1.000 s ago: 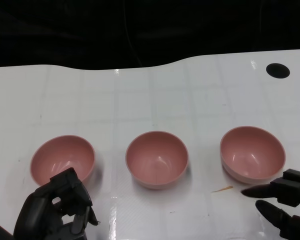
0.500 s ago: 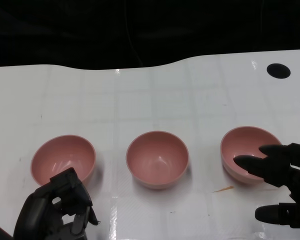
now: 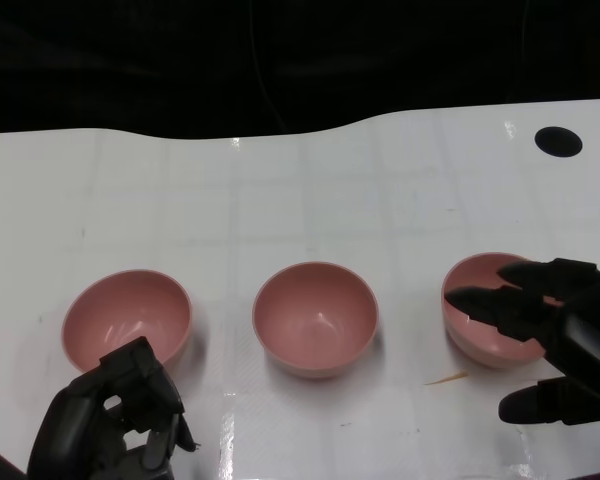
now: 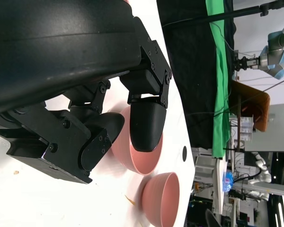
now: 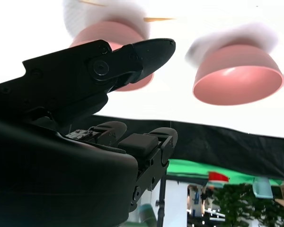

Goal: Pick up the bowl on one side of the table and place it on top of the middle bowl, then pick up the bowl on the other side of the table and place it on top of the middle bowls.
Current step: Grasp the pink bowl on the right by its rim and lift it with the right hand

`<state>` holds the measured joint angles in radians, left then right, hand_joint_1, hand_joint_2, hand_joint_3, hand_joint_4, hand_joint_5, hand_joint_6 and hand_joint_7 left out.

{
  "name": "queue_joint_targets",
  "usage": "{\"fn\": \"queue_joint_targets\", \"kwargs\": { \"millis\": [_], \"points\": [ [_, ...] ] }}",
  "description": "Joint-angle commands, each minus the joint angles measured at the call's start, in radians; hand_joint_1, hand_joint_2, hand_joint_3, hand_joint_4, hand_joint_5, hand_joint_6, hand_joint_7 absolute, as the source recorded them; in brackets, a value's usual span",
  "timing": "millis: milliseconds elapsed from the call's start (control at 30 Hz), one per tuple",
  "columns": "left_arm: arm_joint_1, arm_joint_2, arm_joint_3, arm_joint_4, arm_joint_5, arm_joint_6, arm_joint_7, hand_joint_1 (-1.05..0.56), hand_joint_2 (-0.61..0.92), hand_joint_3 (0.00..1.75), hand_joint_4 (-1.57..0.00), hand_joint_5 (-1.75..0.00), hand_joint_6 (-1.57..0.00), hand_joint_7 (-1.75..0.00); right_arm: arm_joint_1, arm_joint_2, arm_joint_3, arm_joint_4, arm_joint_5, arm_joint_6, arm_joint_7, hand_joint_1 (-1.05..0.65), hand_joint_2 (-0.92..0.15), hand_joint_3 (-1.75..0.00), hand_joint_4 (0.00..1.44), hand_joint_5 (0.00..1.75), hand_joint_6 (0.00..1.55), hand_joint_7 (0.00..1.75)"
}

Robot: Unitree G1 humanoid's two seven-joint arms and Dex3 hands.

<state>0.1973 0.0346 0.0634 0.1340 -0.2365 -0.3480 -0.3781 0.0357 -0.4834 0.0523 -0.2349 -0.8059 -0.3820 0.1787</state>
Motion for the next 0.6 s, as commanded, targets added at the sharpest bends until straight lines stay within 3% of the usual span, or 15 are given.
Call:
{"fn": "queue_joint_targets", "kwargs": {
  "millis": [33, 367, 600],
  "points": [
    [-0.002, 0.009, 0.002, -0.004, 0.003, -0.004, 0.006, -0.01, 0.52, 1.31, -0.78, -1.75, -0.71, -1.65, -0.022, -0.008, 0.025, 0.042, -0.001, 0.003, -0.034, -0.87, -0.91, -0.02, 0.44, 0.03, 0.44, 0.02],
    [-0.008, 0.009, 0.007, 0.01, -0.008, -0.016, -0.006, 0.0, 0.51, 1.32, -0.79, -1.75, -0.72, -1.63, -0.055, -0.013, 0.092, 0.104, -0.014, 0.017, -0.096, -0.81, -0.91, -0.01, 0.52, 0.03, 0.49, 0.02],
    [0.008, 0.008, 0.005, -0.023, -0.011, 0.024, 0.007, -0.01, 0.5, 1.33, -0.78, -1.75, -0.73, -1.62, -0.052, -0.038, 0.087, 0.112, -0.018, 0.027, -0.106, -0.81, -0.92, -0.01, 0.55, 0.03, 0.51, 0.01]
  ]
}}
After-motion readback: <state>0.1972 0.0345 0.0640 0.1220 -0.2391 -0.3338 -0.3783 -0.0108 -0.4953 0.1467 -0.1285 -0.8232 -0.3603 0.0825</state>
